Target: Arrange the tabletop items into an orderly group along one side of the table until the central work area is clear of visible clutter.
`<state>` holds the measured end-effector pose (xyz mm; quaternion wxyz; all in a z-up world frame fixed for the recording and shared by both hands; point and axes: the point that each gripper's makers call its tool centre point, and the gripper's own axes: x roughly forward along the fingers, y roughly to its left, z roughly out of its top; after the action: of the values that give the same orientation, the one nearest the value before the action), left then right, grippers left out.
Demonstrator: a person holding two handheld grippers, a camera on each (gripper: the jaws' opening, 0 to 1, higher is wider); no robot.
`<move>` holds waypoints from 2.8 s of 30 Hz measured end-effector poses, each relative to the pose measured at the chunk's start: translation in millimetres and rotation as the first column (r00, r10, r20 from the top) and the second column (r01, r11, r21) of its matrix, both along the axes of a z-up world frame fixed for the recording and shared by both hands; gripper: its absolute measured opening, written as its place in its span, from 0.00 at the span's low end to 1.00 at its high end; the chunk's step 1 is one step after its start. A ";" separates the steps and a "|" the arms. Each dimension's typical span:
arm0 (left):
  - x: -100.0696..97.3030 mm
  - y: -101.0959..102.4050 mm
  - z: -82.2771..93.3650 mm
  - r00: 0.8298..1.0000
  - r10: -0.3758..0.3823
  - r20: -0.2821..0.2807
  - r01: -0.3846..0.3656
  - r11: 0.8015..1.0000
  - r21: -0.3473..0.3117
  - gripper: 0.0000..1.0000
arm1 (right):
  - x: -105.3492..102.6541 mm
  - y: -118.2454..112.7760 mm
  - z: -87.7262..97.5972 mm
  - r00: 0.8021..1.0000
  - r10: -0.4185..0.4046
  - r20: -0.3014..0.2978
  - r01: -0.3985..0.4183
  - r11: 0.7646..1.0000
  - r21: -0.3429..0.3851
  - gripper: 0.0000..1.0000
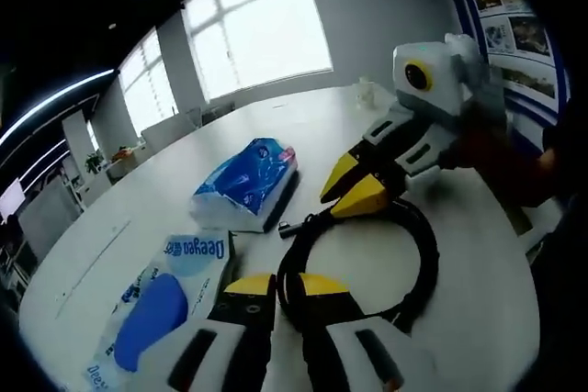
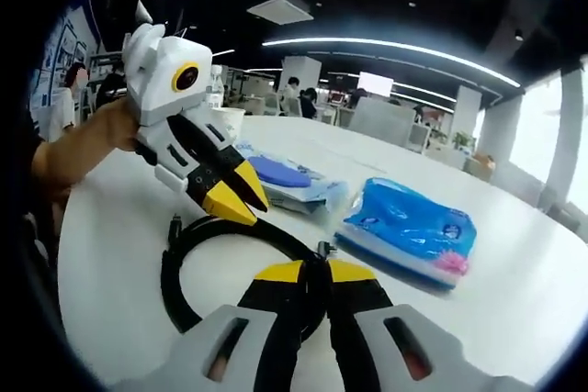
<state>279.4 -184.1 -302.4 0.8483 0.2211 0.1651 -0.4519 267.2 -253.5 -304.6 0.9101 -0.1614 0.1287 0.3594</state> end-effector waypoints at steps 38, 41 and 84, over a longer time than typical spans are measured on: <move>-40.8 18.7 16.1 0.999 -0.051 0.007 0.051 0.994 -0.100 0.33 | -34.6 4.4 13.1 0.997 0.075 0.002 -0.075 0.996 -0.041 0.36; -43.4 27.4 17.3 0.999 -0.035 0.007 0.036 0.993 -0.115 0.33 | -36.8 3.5 13.0 0.997 0.073 -0.001 -0.073 0.996 -0.041 0.37; -64.5 88.2 30.1 0.996 0.082 0.029 -0.075 0.978 -0.193 0.56 | -57.0 -19.3 28.4 0.999 0.035 0.024 -0.035 0.999 -0.039 0.48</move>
<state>215.0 -95.9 -272.3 0.8857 0.1397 0.1138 -0.4277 210.2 -272.8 -276.3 0.9019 -0.1855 0.1214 0.3707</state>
